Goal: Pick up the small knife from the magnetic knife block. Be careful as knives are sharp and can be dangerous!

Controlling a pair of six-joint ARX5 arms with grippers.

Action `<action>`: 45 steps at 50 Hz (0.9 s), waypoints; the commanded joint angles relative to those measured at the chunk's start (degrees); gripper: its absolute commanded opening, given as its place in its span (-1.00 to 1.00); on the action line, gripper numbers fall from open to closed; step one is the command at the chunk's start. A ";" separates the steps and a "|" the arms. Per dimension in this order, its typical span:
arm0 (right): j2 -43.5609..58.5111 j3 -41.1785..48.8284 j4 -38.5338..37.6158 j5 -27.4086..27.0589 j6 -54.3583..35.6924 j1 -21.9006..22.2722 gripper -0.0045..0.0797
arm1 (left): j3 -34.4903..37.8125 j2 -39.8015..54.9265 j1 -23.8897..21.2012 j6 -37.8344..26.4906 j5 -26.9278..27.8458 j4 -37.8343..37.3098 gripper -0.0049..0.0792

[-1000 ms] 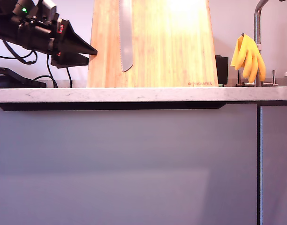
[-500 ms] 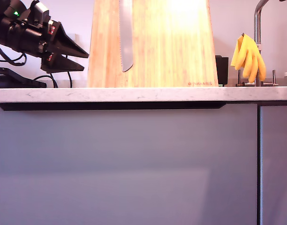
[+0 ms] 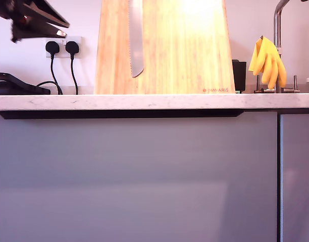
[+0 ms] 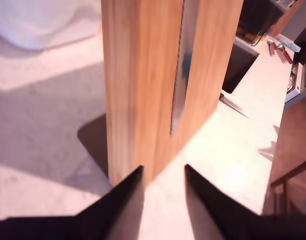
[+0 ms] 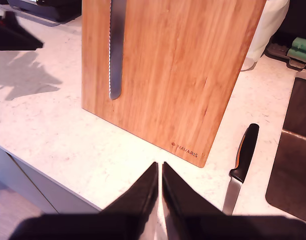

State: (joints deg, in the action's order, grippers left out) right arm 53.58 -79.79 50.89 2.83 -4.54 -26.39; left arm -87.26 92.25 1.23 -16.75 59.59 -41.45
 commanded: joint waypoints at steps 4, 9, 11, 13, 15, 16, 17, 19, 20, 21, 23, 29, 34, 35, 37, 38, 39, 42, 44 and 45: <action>0.15 1.18 0.48 0.20 0.07 -0.33 -0.92 | 0.02 -2.49 -0.07 -0.22 -2.89 -3.82 -0.93; 0.15 1.64 1.18 0.20 0.09 -0.33 -0.92 | 0.02 -4.37 -0.17 -2.54 -2.67 -7.45 -0.93; 0.15 2.12 1.20 0.17 0.13 -0.33 -0.92 | 0.02 -5.01 -0.15 -3.50 -2.97 -8.41 -0.93; 0.13 2.71 1.18 0.13 0.17 -0.33 -0.92 | 0.02 -5.46 -0.17 -3.67 -3.80 -8.90 -0.93; 0.15 3.34 1.07 0.04 0.24 -0.33 -0.92 | 0.02 -6.05 -0.17 -3.69 -4.52 -9.46 -0.93; 0.13 3.74 0.96 -0.07 0.26 -0.33 -0.92 | 0.02 -6.29 -0.17 -3.69 -4.90 -9.66 -0.93; 0.13 4.11 0.83 -0.22 0.26 -0.33 -0.92 | 0.04 -6.49 -0.17 -3.69 -5.35 -9.75 -0.93; 0.07 4.90 0.42 -0.55 0.39 -0.33 -0.92 | 0.04 -6.86 -0.17 -3.69 -6.64 -9.75 -0.93; 0.02 5.40 0.07 -0.59 0.72 -0.33 -0.92 | 0.04 -7.04 -0.17 -3.69 -7.45 -9.73 -0.93; -0.11 5.90 -0.24 -0.66 0.94 -0.33 -0.92 | 0.04 -7.21 -0.17 -3.69 -8.09 -9.68 -0.93; -0.42 7.17 -1.31 -1.16 1.66 -0.33 -0.92 | 0.04 -7.26 -0.20 -3.61 -9.53 -9.49 -0.93; -1.92 10.56 -3.43 -3.58 2.01 -0.33 -0.92 | 0.20 -7.65 -0.92 -2.54 -12.68 -8.87 -0.93; -3.80 13.03 -4.92 -5.46 2.03 -0.31 -0.92 | 1.40 -8.24 -1.53 -0.94 -15.02 -6.38 -0.93; -4.13 13.38 -5.22 -5.90 2.03 -0.26 -0.92 | 1.86 -8.44 -1.73 -0.48 -15.65 -5.46 -0.93; -4.66 14.01 -5.68 -6.56 2.05 -0.17 -0.92 | 2.93 -8.87 -2.12 0.83 -16.94 -3.69 -0.93; -5.03 14.38 -6.08 -6.91 2.05 -0.11 -0.92 | 3.56 -9.18 -2.38 1.29 -17.55 -2.91 -0.93; -5.27 14.71 -6.47 -7.37 2.03 -0.04 -0.92 | 4.13 -9.42 -2.64 1.84 -18.25 -2.27 -0.93; -6.03 15.78 -7.65 -8.46 1.92 0.04 -0.92 | 6.01 -10.25 -3.54 2.43 -20.35 -0.68 -0.93; -6.47 16.50 -8.39 -9.22 1.95 0.42 -0.92 | 7.48 -11.04 -4.11 3.04 -21.84 0.59 -0.93; -6.69 16.90 -8.85 -9.60 1.95 0.68 -0.92 | 8.28 -11.45 -4.42 3.41 -22.49 1.38 -0.93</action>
State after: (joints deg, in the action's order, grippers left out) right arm 47.11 -64.84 43.11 -5.91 -2.85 -26.28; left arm -81.80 82.41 -2.35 -14.24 38.13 -41.47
